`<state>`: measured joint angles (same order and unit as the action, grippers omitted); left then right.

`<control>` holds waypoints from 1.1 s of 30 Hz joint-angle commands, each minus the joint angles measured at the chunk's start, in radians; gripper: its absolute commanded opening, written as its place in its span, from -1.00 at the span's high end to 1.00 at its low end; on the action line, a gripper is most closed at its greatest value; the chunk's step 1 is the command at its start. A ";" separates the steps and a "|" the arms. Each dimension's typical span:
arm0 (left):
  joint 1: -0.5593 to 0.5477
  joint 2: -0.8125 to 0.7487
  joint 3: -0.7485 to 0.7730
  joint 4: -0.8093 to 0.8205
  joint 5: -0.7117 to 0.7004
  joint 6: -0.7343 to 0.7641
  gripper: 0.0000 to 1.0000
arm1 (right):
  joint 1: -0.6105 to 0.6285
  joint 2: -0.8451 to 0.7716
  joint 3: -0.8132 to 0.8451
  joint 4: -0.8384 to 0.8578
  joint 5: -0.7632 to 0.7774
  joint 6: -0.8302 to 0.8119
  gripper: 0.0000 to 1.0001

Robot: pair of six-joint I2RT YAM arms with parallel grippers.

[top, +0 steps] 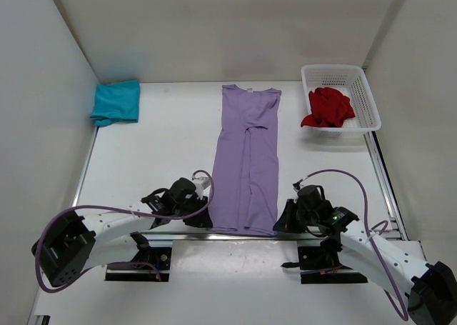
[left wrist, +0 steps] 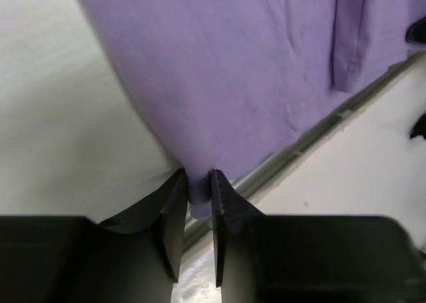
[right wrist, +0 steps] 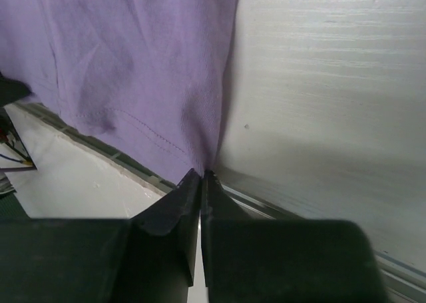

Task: Fold and stack the t-shirts
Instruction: Grab the bottom of the folded rectangular tshirt with both arms, then fold the folded rectangular tshirt in 1/3 of the way

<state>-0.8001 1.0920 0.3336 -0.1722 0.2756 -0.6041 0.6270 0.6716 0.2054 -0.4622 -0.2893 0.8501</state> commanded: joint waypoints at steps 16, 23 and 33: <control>0.096 -0.237 0.218 -0.234 0.043 -0.023 1.00 | -0.161 0.057 0.304 -0.107 -0.098 -0.230 1.00; 0.243 0.121 0.462 -0.004 -0.005 -0.013 1.00 | -0.408 0.383 0.541 0.019 -0.116 -0.453 1.00; 0.374 0.598 0.839 0.042 -0.026 0.001 1.00 | -0.521 0.827 0.799 0.213 -0.136 -0.441 1.00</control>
<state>-0.4469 1.6306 1.0801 -0.1543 0.2684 -0.6174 0.1200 1.4261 0.9329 -0.3466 -0.4198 0.4381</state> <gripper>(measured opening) 0.025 0.008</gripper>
